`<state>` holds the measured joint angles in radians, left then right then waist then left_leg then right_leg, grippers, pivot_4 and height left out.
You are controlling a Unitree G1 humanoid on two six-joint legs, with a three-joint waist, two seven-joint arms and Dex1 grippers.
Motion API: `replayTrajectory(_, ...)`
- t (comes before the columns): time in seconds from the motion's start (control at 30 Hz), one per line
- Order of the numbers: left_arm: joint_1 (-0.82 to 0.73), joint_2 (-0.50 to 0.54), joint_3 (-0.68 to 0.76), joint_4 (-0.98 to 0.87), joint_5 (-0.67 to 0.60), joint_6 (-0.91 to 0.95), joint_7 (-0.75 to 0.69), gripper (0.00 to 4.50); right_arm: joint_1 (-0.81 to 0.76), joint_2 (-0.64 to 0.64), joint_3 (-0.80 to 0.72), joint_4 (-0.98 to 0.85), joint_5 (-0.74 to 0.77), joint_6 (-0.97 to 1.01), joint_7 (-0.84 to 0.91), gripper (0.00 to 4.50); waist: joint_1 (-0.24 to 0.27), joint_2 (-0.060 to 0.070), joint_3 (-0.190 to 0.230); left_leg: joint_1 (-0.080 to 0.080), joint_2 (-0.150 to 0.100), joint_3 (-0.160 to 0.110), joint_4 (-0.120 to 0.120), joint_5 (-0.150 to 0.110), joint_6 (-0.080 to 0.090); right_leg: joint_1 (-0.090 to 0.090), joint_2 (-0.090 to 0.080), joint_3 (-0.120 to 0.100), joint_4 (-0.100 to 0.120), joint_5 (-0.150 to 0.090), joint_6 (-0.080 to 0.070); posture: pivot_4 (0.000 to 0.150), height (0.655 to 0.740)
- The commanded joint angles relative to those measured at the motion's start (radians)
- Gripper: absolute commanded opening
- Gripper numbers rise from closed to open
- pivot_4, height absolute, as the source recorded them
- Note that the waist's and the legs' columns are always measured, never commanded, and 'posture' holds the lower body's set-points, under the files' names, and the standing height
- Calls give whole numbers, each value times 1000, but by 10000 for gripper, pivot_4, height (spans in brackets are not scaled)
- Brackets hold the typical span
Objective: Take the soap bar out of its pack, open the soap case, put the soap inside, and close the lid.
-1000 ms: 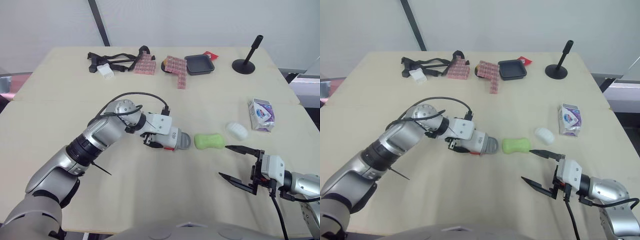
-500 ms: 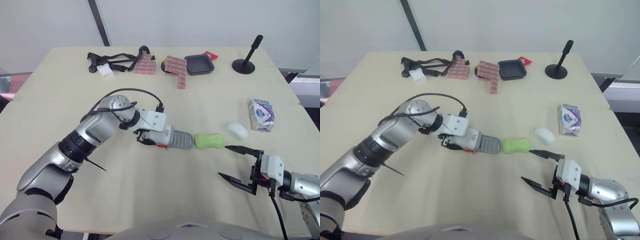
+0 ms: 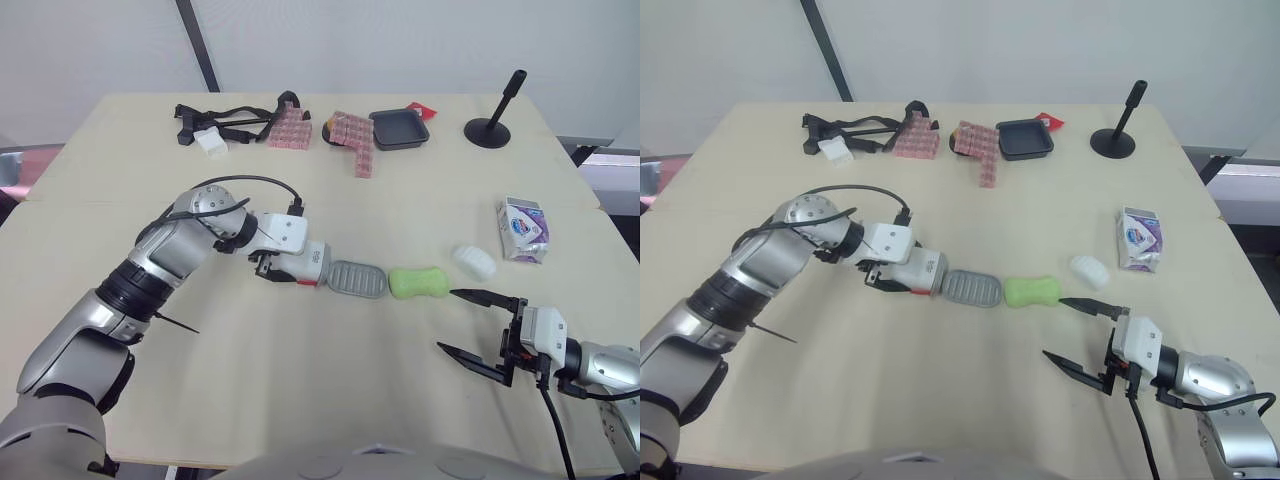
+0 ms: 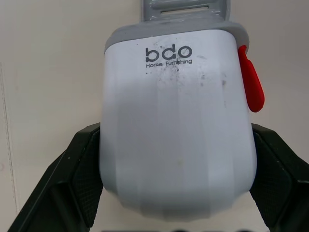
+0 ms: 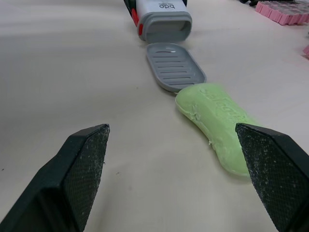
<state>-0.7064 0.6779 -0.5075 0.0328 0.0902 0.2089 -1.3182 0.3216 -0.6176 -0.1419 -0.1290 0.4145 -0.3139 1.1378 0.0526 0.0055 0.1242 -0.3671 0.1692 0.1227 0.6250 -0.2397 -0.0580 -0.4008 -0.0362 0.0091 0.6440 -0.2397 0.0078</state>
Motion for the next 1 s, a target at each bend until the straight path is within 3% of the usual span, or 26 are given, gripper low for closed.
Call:
replayTrajectory(0.03, 12, 9, 49, 2, -25, -40, -2, 34749, 0, -10, -18, -2, 10, -24, 6, 44828, 0, 0, 0, 0, 0, 0, 0, 0, 0, 0, 0, 0, 0, 0, 0, 1500, 7400)
replayTrajectory(0.77, 35, 3, 49, 31, -27, -65, -9, 34749, 4, -15, -17, 5, 11, -38, 3, 44828, 0, 0, 0, 0, 0, 0, 0, 0, 0, 0, 0, 0, 0, 0, 0, 1500, 7400)
replayTrajectory(0.83, 36, 6, 50, 28, -28, -61, -11, 44853, 4, -17, -17, 3, 11, -36, 3, 45000, 0, 0, 0, 0, 0, 0, 0, 0, 0, 0, 0, 0, 0, 0, 0, 1500, 7400)
replayTrajectory(1.0, 33, 10, 65, 30, -38, -56, -20, 44936, 4, -20, -19, 1, 12, -32, 1, 45000, 0, 0, 0, 0, 0, 0, 0, 0, 0, 0, 0, 0, 0, 0, 0, 1500, 7400)
